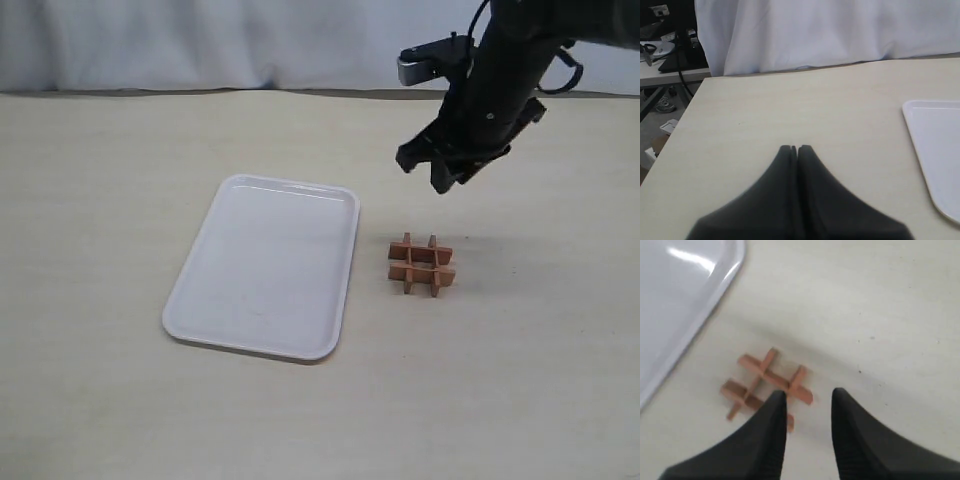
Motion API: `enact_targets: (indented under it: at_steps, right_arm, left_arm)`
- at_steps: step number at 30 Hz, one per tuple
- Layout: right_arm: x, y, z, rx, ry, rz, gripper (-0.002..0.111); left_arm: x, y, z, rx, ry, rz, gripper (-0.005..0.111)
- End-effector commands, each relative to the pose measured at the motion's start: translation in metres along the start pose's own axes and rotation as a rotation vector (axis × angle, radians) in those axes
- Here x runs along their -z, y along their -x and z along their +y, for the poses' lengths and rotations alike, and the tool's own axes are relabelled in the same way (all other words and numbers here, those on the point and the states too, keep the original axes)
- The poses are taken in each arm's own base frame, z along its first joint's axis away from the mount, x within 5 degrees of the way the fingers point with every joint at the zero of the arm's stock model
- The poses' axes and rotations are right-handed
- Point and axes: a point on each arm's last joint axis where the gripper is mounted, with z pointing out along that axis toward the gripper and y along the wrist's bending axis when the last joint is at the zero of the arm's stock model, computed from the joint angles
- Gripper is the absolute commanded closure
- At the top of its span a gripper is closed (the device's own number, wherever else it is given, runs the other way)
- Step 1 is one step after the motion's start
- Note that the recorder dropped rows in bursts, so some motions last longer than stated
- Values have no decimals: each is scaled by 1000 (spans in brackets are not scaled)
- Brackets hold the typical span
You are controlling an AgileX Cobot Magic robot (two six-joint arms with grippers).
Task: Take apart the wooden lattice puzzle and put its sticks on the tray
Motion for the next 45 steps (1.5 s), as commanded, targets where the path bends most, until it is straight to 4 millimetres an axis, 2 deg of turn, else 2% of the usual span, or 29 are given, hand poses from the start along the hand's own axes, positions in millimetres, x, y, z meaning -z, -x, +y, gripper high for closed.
enact_targets:
  at_steps: [1, 6, 12, 17, 23, 32, 45]
  right_arm:
    - [10, -15, 1, 361, 45, 125, 78]
    - [-7, -28, 3, 490, 83, 189, 78]
    - [-26, -44, 6, 770, 138, 225, 78]
    - [-39, -44, 7, 985, 113, 147, 78]
    - [-47, -31, 3, 1000, 13, 34, 78]
    - [-70, -32, 1, 1049, 24, 87, 78]
    - [-92, -33, 1, 1044, 44, 119, 78]
  left_arm:
    - [0, 0, 0, 0, 0, -8, 107]
    - [0, 0, 0, 0, 0, -8, 107]
    - [0, 0, 0, -3, 1, -7, 107]
    - [0, 0, 0, -3, 1, -7, 107]
    - [0, 0, 0, -3, 1, -7, 107]
    - [0, 0, 0, -3, 1, -7, 107]
    - [0, 0, 0, -3, 1, -7, 107]
